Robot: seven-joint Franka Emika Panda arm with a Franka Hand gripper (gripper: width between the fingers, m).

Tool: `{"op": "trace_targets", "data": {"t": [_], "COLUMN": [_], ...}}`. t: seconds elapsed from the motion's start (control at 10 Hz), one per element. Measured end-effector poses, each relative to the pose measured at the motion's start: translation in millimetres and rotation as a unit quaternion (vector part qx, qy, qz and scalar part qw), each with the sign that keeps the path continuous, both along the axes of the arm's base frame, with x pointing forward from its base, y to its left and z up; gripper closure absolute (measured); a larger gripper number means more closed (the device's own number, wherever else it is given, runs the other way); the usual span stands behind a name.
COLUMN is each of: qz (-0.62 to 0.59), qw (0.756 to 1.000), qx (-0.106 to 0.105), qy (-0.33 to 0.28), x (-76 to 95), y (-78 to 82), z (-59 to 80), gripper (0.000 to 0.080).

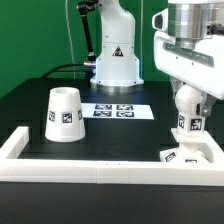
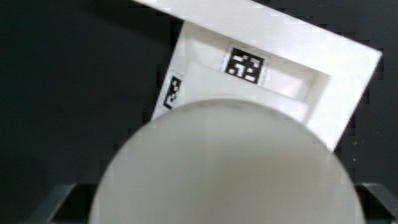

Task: Assemble lamp

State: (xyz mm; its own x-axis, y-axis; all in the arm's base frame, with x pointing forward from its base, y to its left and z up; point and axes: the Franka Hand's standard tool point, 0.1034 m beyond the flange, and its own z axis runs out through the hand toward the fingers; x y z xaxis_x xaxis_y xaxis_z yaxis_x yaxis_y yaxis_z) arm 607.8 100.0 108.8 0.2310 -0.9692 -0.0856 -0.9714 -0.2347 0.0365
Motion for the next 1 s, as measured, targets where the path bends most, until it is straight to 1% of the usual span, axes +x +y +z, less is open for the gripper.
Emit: {"op": "trace_targets", "data": {"t": [0.1, 0.3, 0.8, 0.9, 1.0], "qz": [-0.040, -0.093, -0.170, -0.191, -0.187], "qw": [0.999, 0.996, 0.985, 0.982, 0.982], "qx": [0.003, 0.000, -0.002, -0.001, 0.002], "qy": [0.003, 0.009, 0.013, 0.015, 0.015], "x": [-0.1, -0.7, 0.5, 0.4, 0.0], "y": [-0.2, 0.4, 1.7, 3.6, 5.3], "z": [-0.1, -0.6, 0.7, 0.7, 0.4], "gripper": [0.0222, 0.0222, 0.0222, 0.0176, 0.0124]}}
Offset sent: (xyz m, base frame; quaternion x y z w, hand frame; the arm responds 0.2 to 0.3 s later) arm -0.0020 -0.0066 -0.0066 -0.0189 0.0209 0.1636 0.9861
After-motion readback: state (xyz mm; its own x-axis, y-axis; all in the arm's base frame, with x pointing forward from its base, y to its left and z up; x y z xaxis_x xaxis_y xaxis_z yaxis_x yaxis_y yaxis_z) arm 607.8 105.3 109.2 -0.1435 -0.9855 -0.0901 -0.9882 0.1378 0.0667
